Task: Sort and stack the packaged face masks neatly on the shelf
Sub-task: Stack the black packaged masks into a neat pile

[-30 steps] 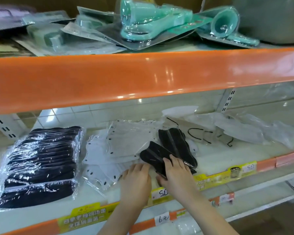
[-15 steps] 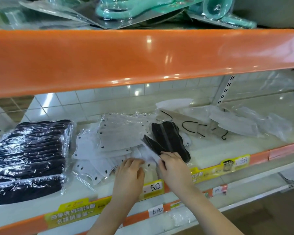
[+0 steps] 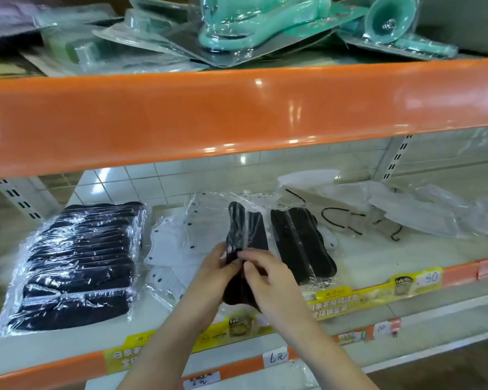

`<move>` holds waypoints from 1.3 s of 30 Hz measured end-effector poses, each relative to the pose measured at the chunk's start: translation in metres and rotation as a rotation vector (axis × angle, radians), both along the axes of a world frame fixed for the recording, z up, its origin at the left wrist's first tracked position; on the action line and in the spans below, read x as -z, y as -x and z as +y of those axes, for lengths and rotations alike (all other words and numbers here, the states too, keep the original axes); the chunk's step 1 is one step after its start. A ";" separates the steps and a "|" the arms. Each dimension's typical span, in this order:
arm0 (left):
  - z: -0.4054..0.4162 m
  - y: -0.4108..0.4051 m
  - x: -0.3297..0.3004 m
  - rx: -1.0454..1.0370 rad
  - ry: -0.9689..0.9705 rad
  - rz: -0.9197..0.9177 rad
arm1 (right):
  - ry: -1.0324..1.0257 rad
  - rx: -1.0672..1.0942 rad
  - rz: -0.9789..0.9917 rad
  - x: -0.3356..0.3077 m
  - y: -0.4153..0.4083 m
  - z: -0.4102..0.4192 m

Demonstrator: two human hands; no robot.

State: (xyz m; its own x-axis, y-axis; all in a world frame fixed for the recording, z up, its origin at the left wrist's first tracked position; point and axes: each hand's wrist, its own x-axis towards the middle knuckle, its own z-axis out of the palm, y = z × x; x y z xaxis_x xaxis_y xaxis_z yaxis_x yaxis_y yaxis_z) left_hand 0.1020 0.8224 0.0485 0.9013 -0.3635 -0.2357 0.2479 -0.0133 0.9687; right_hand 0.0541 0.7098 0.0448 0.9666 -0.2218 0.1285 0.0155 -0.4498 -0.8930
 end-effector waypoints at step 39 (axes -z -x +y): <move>0.251 -0.022 -0.014 0.068 -0.859 -0.680 | 0.824 0.019 -0.643 0.017 -0.077 0.170</move>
State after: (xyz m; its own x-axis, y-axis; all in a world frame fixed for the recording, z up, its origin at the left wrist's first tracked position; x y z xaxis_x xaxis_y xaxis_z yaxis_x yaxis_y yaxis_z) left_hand 0.1240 1.0733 0.0628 0.9231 -0.3701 0.1046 -0.3616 -0.7424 0.5640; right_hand 0.1313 0.8793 0.0276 0.6600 0.1538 0.7354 0.3657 -0.9208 -0.1356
